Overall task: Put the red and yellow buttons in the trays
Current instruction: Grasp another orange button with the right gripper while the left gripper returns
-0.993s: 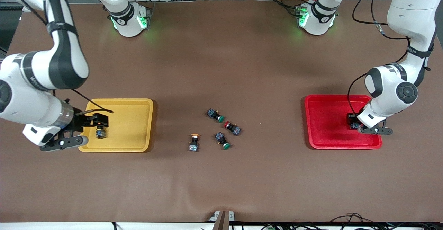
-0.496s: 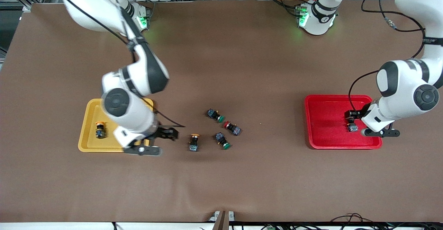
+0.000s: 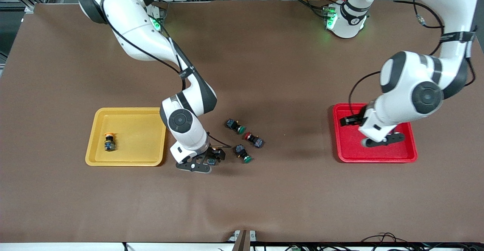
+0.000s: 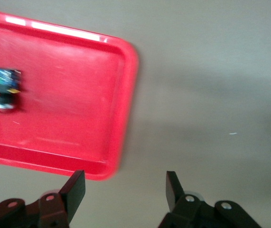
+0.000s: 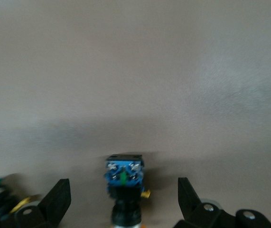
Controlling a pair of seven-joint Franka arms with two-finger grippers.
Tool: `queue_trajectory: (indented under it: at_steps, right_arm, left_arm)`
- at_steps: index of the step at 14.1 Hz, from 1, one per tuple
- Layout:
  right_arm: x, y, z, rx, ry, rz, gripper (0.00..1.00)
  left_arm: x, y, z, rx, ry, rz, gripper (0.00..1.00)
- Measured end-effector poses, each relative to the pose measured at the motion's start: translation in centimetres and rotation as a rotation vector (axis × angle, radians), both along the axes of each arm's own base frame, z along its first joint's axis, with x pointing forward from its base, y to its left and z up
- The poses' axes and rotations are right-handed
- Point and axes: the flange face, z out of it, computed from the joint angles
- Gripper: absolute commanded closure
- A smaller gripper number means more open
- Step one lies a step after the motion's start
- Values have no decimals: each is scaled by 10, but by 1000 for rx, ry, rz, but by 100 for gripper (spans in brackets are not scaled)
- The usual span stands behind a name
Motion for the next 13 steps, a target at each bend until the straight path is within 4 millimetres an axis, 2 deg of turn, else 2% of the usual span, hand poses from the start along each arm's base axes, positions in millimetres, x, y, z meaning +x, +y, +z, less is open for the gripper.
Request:
queue_trajectory:
  at_steps: [1, 4, 5, 6, 7, 11, 12, 13]
  right_arm:
    - [-1, 0, -12, -9, 6, 0, 0]
    - [-3, 0, -26, -19, 13, 1, 74]
    - [-2, 0, -25, -18, 11, 1, 90]
    - [-2, 1, -24, -17, 9, 0, 97]
    - [-2, 2, -23, -15, 7, -2, 100]
    - [2, 1, -18, -11, -1, -25, 100]
    - [6, 0, -11, -6, -15, -30, 100]
    - [11, -2, 3, -3, -24, -40, 100]
  left_arm:
    - [0, -25, 1, 1, -3, 38, 23]
    - [0, -98, -8, 6, 8, 189, 23]
    - [1, -119, -15, 7, 17, 243, 23]
    - [4, -135, -23, 7, 27, 294, 23]
    - [6, -147, -33, 9, 39, 338, 23]
    - [10, -198, -70, -19, 37, 487, 23]
    - [9, -212, -76, -38, 23, 510, 16]
    - [6, -225, -80, -56, 10, 518, 16]
